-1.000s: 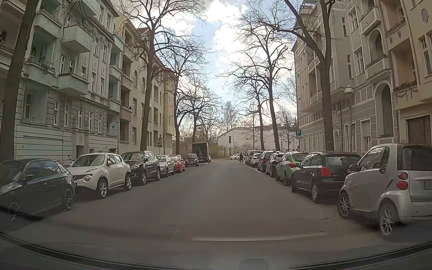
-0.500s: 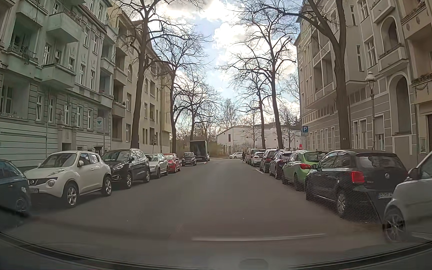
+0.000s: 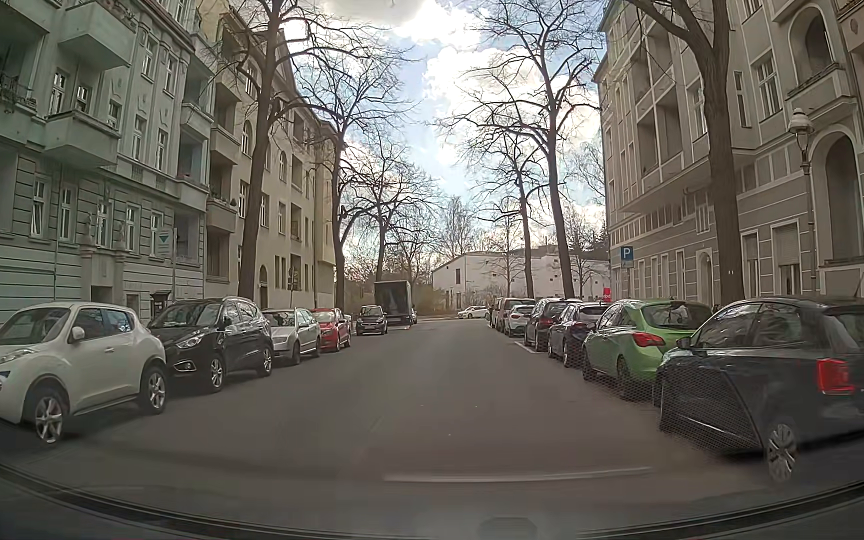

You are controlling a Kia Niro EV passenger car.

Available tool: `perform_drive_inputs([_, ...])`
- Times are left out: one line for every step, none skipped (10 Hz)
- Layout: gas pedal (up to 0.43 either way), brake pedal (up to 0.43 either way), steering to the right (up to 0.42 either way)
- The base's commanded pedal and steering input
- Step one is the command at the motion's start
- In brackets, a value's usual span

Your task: Follow the waypoints while adhering to traffic rules and regulations

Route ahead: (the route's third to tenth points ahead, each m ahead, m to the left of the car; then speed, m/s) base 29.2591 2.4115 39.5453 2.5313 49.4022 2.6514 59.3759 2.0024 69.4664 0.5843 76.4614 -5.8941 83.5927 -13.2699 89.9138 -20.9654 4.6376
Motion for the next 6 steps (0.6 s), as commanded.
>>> perform_drive_inputs([0.047, 0.024, 0.002])
perform_drive_inputs([0.047, 0.024, 0.003])
perform_drive_inputs([0.047, 0.024, 0.003])
perform_drive_inputs([0.047, 0.024, 0.003])
perform_drive_inputs([0.047, 0.024, 0.003])
perform_drive_inputs([0.047, 0.024, 0.003])
